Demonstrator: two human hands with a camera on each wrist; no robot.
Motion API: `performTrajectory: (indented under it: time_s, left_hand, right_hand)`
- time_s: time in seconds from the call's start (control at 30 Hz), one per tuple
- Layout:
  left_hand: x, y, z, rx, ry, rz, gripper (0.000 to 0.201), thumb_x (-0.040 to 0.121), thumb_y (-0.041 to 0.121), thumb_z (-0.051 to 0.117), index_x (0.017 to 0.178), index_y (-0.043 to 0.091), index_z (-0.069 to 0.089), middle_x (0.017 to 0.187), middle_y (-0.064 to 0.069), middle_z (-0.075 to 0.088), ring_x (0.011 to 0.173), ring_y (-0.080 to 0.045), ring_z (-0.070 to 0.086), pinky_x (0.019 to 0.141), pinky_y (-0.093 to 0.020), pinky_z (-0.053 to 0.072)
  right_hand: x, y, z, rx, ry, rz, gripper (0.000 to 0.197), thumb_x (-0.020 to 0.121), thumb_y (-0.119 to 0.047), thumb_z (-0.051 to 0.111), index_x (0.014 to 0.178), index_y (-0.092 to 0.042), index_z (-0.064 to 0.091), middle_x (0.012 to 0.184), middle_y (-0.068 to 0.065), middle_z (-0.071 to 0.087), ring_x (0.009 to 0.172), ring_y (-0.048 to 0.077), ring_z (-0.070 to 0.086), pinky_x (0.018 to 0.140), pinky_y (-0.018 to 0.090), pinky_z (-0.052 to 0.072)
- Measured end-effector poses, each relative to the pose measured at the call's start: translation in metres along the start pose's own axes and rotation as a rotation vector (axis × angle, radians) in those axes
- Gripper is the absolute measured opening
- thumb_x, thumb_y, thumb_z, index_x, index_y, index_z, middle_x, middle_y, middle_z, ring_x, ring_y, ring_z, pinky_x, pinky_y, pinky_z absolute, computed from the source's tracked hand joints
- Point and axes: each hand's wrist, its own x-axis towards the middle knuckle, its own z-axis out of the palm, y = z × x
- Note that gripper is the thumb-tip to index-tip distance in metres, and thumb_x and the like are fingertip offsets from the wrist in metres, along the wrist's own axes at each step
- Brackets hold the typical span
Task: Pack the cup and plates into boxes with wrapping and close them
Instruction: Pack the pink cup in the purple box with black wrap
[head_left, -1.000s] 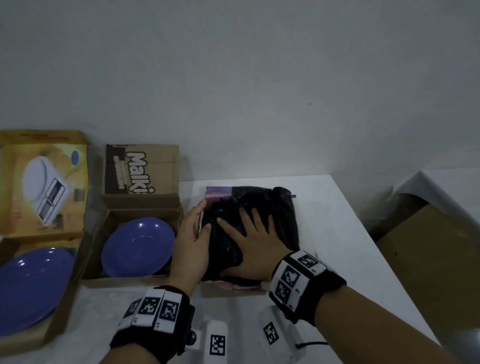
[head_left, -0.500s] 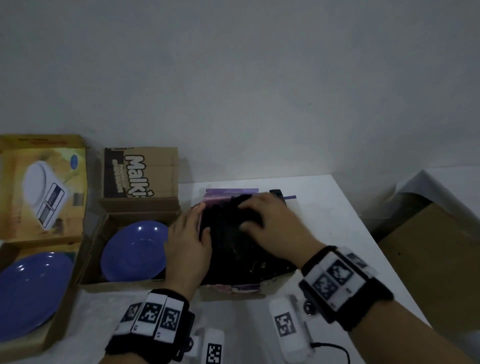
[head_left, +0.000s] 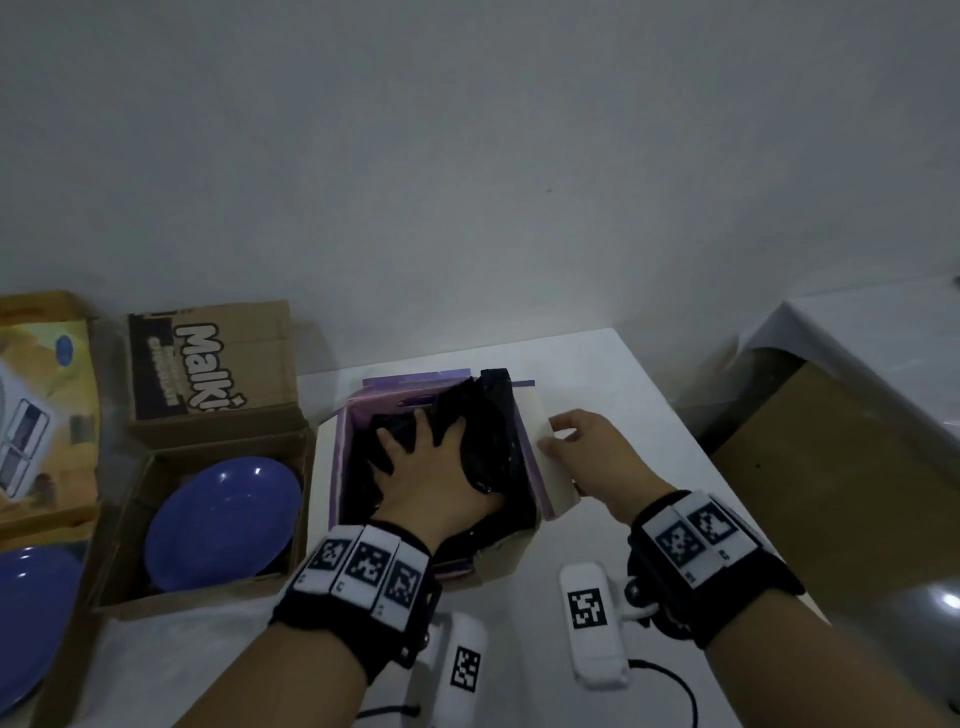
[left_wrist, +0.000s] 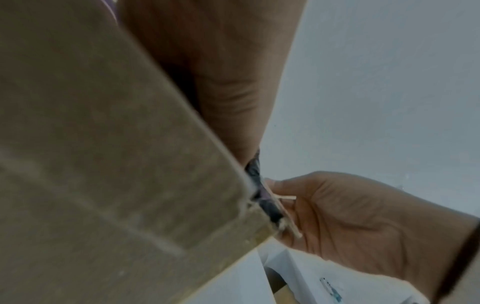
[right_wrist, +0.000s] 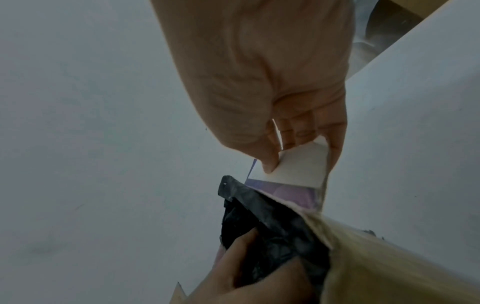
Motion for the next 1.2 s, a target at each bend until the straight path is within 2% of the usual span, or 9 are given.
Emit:
performTrajectory:
  time_s: [0.23,0.43,0.5,0.57,0.73,0.83,0.97,1.1,1.2]
  left_hand:
    - [-0.001,0.013,0.019,0.047,0.114,-0.005,0.098,0.073,0.057,0.063,0.144,0.038,-0.001,0.157,-0.008,-0.014,0.137,-0.051,-0.019,0.105,-0.072,0.003]
    - [-0.012,0.002,0.019,0.217,0.259,0.245,0.095,0.081,0.052,0.051,0.142,0.044,-0.021,0.15,0.001,-0.036,0.136,-0.036,-0.035,0.099,-0.08,0.007]
    - [-0.014,0.003,0.017,0.291,0.315,0.345,0.089,0.081,0.048,0.044,0.144,0.042,-0.018,0.151,0.002,-0.036,0.136,-0.031,-0.037,0.098,-0.079,0.004]
    - [-0.011,0.005,0.015,0.299,0.274,0.393,0.081,0.085,0.044,0.043,0.146,0.043,-0.011,0.151,0.006,-0.035,0.135,-0.026,-0.039,0.098,-0.079,0.004]
    - [-0.003,-0.003,0.016,0.266,0.115,0.233,0.068,0.089,0.055,0.039,0.145,0.046,0.002,0.155,0.013,-0.021,0.14,-0.028,-0.03,0.099,-0.08,0.008]
    - [0.005,0.0,0.006,0.21,0.008,0.168,0.071,0.081,0.063,0.046,0.142,0.048,0.012,0.156,0.011,-0.001,0.143,-0.033,-0.009,0.101,-0.076,0.018]
    - [0.016,0.016,-0.002,0.226,-0.059,0.068,0.069,0.075,0.062,0.055,0.135,0.043,0.026,0.145,0.001,0.016,0.134,-0.037,0.014,0.098,-0.071,0.027]
    - [0.014,0.023,0.007,0.247,-0.021,0.038,0.064,0.08,0.058,0.052,0.136,0.042,0.025,0.146,-0.002,0.014,0.135,-0.038,0.009,0.099,-0.075,0.018]
    - [0.013,0.012,0.003,0.135,-0.056,0.073,0.069,0.081,0.056,0.052,0.139,0.047,0.017,0.151,0.003,0.006,0.14,-0.034,-0.002,0.102,-0.074,0.01]
  right_hand:
    - [0.001,0.0,0.001,-0.006,-0.001,0.013,0.015,0.093,-0.024,0.052,0.108,-0.02,0.051,0.095,0.002,0.055,0.092,0.026,0.058,0.068,0.035,0.051]
    - [0.0,-0.001,0.001,-0.017,-0.002,-0.006,0.015,0.092,-0.024,0.053,0.106,-0.02,0.051,0.101,0.006,0.058,0.095,0.027,0.06,0.074,0.037,0.054]
    - [0.0,-0.001,0.001,-0.024,0.001,-0.012,0.015,0.092,-0.024,0.053,0.106,-0.019,0.051,0.101,0.006,0.058,0.095,0.027,0.06,0.076,0.039,0.055]
    - [-0.001,-0.001,0.001,-0.029,0.0,-0.015,0.014,0.092,-0.024,0.053,0.105,-0.02,0.051,0.098,0.005,0.059,0.093,0.026,0.06,0.075,0.039,0.055]
    - [-0.002,-0.002,-0.002,-0.032,-0.031,-0.021,0.014,0.093,-0.023,0.052,0.106,-0.019,0.049,0.083,-0.004,0.052,0.087,0.023,0.056,0.054,0.027,0.047]
    - [0.0,-0.003,-0.003,-0.039,-0.043,-0.014,0.013,0.093,-0.023,0.052,0.105,-0.018,0.048,0.084,-0.002,0.052,0.087,0.023,0.056,0.053,0.027,0.047]
    - [0.001,-0.004,-0.006,-0.033,-0.057,-0.005,0.015,0.093,-0.022,0.052,0.107,-0.018,0.049,0.085,-0.001,0.053,0.084,0.022,0.057,0.052,0.027,0.048]
    - [0.001,-0.003,-0.009,-0.053,-0.046,-0.014,0.013,0.093,-0.022,0.052,0.105,-0.02,0.047,0.084,-0.003,0.053,0.085,0.021,0.056,0.051,0.025,0.045]
    - [0.0,-0.002,-0.006,-0.041,-0.062,-0.011,0.013,0.093,-0.022,0.051,0.105,-0.019,0.047,0.084,-0.003,0.052,0.083,0.021,0.055,0.05,0.025,0.046]
